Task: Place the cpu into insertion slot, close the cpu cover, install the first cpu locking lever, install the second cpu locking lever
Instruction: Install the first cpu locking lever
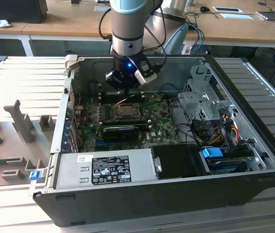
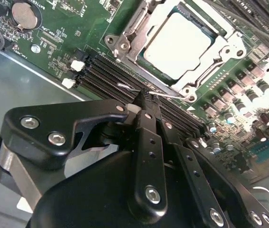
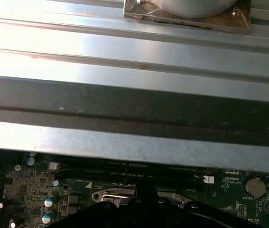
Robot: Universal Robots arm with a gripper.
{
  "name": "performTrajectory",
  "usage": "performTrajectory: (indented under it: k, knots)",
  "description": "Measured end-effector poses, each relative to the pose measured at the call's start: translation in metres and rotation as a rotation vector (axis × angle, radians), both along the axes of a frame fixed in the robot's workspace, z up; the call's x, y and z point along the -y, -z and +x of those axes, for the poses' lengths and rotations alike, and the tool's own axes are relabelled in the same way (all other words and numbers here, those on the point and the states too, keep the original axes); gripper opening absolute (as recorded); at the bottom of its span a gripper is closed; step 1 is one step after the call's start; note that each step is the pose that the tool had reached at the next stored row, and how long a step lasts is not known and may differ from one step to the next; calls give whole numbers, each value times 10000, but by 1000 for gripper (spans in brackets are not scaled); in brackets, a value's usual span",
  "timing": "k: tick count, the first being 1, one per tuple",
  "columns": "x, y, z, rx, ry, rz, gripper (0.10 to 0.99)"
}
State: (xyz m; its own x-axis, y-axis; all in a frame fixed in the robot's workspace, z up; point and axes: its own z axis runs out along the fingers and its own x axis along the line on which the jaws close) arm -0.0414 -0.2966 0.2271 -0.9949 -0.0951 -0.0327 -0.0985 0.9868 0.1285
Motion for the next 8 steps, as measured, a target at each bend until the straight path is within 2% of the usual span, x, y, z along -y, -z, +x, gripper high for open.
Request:
performTrajectory:
  k: [8]
  knots:
    - [-14,92,89,1,0,-13,106]
